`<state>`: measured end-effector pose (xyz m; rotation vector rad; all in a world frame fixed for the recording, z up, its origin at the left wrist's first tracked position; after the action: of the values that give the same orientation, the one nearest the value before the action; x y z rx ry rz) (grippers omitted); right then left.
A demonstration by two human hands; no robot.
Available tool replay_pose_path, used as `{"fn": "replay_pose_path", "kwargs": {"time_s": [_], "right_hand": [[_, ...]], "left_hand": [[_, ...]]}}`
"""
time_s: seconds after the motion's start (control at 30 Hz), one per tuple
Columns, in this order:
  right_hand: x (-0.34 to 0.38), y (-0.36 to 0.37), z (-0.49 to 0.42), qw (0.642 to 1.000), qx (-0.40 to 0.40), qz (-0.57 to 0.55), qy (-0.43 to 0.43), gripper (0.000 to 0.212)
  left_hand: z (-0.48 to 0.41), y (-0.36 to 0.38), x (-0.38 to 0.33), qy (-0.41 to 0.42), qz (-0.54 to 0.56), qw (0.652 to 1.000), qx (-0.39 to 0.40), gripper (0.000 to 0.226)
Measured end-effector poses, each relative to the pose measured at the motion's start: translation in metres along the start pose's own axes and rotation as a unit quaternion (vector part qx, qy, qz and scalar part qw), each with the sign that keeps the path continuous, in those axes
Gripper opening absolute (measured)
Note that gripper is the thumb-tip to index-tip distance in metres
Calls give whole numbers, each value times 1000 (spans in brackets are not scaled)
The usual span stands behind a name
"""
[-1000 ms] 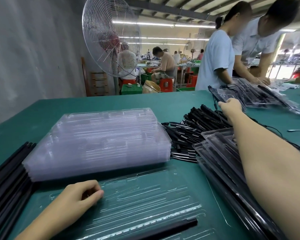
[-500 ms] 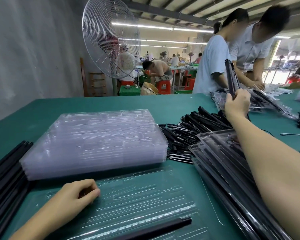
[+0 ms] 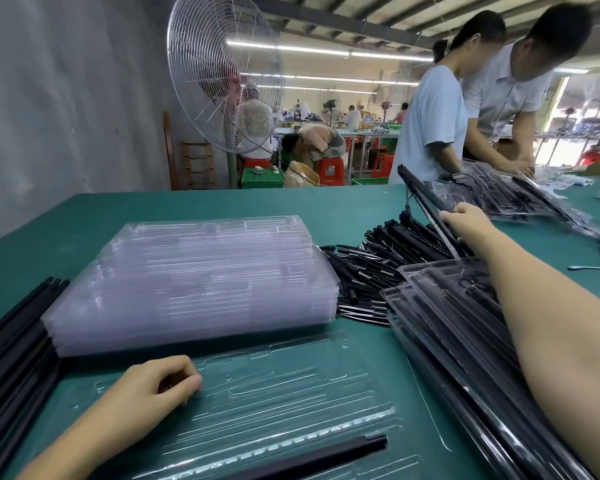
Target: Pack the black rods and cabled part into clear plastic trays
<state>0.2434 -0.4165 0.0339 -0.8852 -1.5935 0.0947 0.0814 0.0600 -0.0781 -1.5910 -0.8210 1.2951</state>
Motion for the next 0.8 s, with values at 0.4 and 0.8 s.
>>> {"fn": "replay_pose_path", "kwargs": {"time_s": [0.4,0.8], "right_hand": [[4,26,0,936,80,342,-12,14],[-17,38,1,902,152,380,139,24]], "left_hand": [[-2,3,0,-10,37,999,-4,26],[-3,4,-1,-12,33,999,-2,23]]}}
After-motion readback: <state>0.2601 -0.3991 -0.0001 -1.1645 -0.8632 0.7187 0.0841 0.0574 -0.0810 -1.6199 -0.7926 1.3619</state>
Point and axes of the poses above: each hand's wrist, its own z-axis away from the middle knuckle, its own y-axis out of the palm, x = y × z, the point moved 4 cm from there along -z, towards the middle knuckle, and after that the axes turned 14 degrees about -z, right-handed, at the moved point
